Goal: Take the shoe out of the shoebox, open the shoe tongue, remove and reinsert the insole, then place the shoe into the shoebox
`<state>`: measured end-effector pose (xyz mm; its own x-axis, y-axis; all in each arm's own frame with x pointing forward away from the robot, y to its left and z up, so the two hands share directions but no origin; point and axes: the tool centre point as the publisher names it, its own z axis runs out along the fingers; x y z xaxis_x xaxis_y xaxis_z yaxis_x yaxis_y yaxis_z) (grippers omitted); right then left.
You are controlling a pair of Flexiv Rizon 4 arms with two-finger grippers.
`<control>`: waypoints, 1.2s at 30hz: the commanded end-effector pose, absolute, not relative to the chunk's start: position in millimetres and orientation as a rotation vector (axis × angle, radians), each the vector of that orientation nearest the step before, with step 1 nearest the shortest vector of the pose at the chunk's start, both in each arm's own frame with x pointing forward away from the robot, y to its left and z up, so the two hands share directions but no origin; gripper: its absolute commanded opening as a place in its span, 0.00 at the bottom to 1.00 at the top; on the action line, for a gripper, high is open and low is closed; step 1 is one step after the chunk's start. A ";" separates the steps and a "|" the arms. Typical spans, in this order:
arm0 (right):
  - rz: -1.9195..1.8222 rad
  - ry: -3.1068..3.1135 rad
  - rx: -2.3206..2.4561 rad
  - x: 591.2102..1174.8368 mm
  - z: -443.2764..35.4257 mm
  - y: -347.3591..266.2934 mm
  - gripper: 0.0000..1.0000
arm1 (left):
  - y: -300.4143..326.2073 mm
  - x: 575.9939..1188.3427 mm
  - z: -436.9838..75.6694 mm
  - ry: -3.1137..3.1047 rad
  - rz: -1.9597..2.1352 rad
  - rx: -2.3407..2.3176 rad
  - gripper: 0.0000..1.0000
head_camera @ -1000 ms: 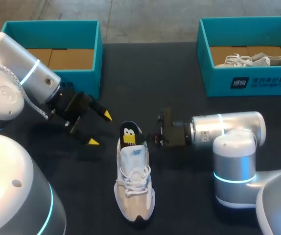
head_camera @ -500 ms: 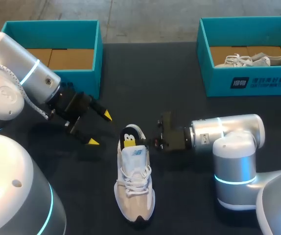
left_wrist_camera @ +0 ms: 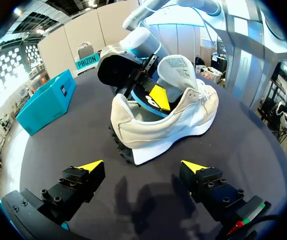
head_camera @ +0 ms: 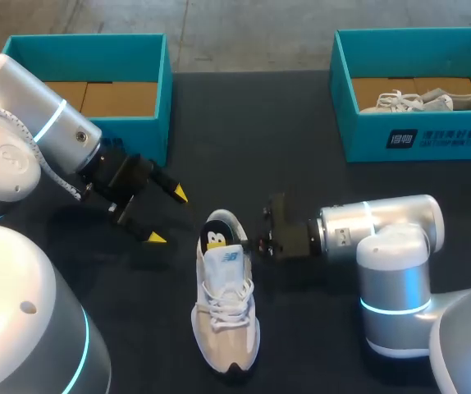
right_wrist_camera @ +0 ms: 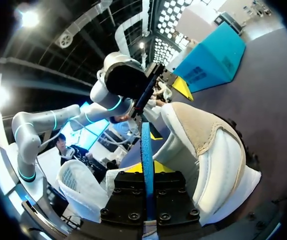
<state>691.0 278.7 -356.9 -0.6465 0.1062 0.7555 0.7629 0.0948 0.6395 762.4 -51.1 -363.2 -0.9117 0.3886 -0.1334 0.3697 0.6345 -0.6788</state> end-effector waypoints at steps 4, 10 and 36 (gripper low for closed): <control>-1.629 -1.869 -0.836 690.6 -350.5 278.2 0.31 | -50.8 761.9 -362.4 -2.819 1.155 -0.654 1.00; -1.654 -1.897 -0.815 695.4 -342.1 278.5 0.33 | -50.8 761.9 -362.4 -2.819 1.155 -0.654 1.00; -1.663 -1.894 -0.807 707.0 -344.2 278.7 0.00 | -50.8 761.9 -362.4 -2.819 1.155 -0.654 1.00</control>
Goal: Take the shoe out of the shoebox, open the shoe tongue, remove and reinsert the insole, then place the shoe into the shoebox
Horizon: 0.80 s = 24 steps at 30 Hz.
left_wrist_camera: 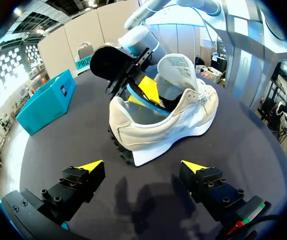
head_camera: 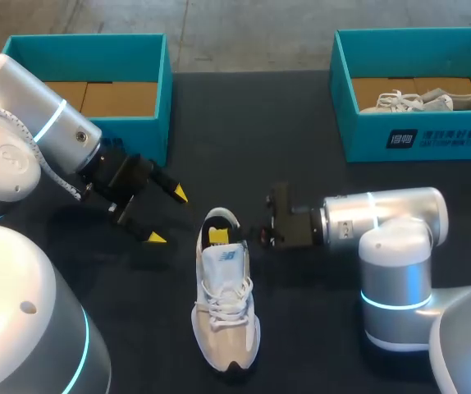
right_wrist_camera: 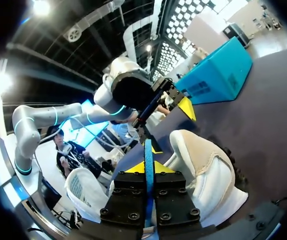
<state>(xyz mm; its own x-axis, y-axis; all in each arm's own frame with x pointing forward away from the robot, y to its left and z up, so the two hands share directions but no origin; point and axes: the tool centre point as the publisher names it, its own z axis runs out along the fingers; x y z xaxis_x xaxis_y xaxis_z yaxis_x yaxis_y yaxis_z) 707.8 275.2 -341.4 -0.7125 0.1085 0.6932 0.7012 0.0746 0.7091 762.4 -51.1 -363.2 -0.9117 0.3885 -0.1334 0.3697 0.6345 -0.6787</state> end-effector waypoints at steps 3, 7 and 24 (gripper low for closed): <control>-1.636 -1.887 -0.824 703.4 -347.0 278.6 0.00 | -50.8 761.9 -362.4 -2.819 1.155 -0.654 1.00; -1.607 -1.877 -0.848 698.5 -350.9 277.1 0.00 | -50.8 761.9 -362.4 -2.819 1.155 -0.654 1.00; -1.614 -1.889 -0.873 693.6 -348.6 274.4 0.36 | -50.8 761.9 -362.4 -2.819 1.155 -0.654 1.00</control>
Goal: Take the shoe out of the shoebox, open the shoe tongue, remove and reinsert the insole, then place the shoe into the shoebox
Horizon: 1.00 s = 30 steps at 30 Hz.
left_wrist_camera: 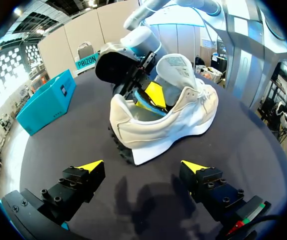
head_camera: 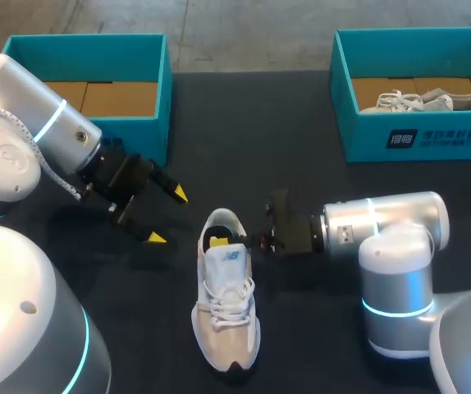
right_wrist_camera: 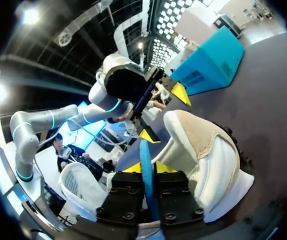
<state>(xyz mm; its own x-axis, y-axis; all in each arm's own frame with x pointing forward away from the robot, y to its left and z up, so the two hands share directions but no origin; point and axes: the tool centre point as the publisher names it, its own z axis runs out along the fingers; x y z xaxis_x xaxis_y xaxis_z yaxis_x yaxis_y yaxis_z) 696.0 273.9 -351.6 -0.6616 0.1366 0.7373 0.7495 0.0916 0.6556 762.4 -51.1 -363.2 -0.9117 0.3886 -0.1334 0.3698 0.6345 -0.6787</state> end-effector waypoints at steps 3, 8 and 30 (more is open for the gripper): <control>-1.629 -1.906 -0.856 695.6 -344.4 275.3 0.40 | -50.8 761.9 -362.4 -2.819 1.155 -0.654 1.00; -1.651 -1.931 -0.832 698.7 -336.8 276.6 0.44 | -50.8 761.9 -362.4 -2.819 1.155 -0.654 1.00; -1.716 -2.036 -0.805 702.6 -307.2 271.7 0.45 | -50.8 761.9 -362.4 -2.819 1.155 -0.654 1.00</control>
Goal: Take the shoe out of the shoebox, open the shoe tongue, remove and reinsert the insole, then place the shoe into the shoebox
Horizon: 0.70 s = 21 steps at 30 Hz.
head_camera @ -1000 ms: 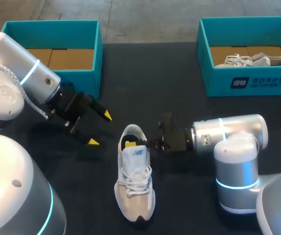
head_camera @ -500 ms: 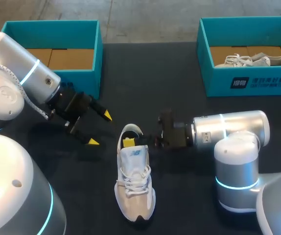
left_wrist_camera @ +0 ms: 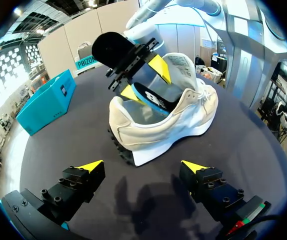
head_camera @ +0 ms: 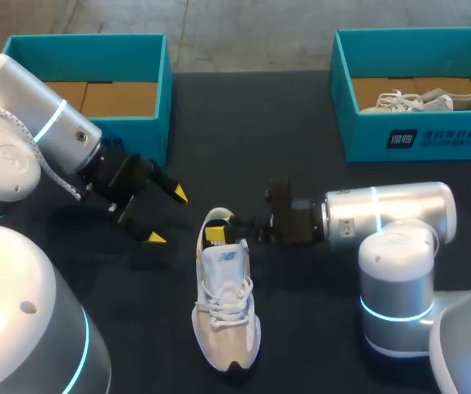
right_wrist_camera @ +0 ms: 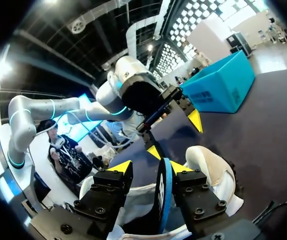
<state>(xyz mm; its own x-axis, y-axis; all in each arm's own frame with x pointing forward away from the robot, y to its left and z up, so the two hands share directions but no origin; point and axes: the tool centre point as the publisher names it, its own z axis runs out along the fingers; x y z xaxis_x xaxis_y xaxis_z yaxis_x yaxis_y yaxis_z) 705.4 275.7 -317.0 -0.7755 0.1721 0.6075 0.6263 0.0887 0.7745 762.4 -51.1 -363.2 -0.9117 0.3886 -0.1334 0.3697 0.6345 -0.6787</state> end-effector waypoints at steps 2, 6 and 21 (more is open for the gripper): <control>-1.717 -2.043 -0.807 703.6 -304.7 270.2 0.45 | -50.8 761.9 -362.4 -2.819 1.155 -0.654 1.00; -1.709 -2.056 -0.817 706.7 -302.6 267.7 0.45 | -50.8 761.9 -362.4 -2.819 1.155 -0.654 1.00; -1.708 -2.059 -0.811 716.6 -301.8 266.1 0.47 | -50.8 761.9 -362.4 -2.819 1.155 -0.654 1.00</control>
